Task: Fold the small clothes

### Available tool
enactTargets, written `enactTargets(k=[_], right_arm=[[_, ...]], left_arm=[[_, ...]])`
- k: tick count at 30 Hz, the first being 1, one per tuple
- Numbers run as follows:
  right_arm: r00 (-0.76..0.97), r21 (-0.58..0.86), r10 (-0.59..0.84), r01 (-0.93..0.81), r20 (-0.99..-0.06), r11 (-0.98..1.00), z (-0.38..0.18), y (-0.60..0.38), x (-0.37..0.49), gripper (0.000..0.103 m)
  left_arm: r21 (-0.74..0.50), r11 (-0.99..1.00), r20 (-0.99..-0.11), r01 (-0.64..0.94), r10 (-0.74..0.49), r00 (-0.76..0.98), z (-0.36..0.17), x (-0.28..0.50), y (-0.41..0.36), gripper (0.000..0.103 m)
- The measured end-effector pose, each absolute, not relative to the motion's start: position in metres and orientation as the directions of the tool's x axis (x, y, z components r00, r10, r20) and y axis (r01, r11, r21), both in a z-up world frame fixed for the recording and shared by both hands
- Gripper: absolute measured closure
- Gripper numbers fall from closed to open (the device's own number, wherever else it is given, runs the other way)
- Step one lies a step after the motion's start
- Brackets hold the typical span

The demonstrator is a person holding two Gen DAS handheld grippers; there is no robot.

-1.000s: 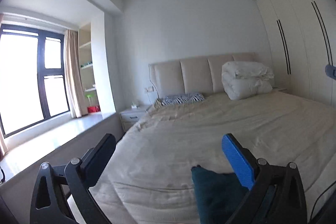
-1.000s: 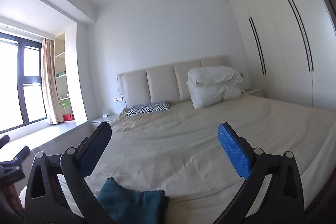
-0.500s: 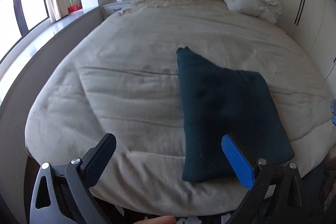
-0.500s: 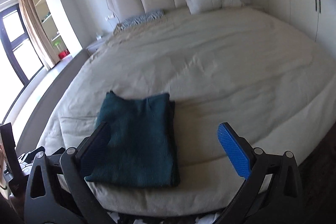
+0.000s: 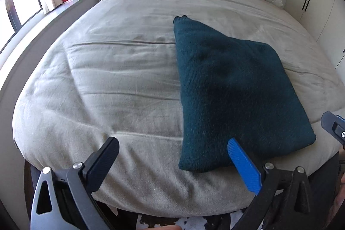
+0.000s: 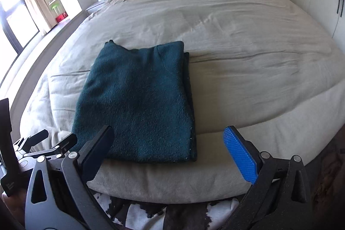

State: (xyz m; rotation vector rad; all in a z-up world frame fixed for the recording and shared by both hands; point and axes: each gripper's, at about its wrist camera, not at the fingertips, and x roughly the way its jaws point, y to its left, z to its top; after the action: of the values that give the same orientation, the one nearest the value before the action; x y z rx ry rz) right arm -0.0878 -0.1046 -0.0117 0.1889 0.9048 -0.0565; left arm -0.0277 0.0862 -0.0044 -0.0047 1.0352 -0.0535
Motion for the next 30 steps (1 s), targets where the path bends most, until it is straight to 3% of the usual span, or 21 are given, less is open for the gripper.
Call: enactTargets(k=[30], right_arm=[[0.553, 0.096, 0.017, 0.114, -0.833, 0.989, -0.035, -0.093, -0.073, 0.0]], left_arm=[[-0.02, 1.0, -0.866, 0.02, -0.027, 0.5, -0.02, -0.023, 0.095, 0.0]])
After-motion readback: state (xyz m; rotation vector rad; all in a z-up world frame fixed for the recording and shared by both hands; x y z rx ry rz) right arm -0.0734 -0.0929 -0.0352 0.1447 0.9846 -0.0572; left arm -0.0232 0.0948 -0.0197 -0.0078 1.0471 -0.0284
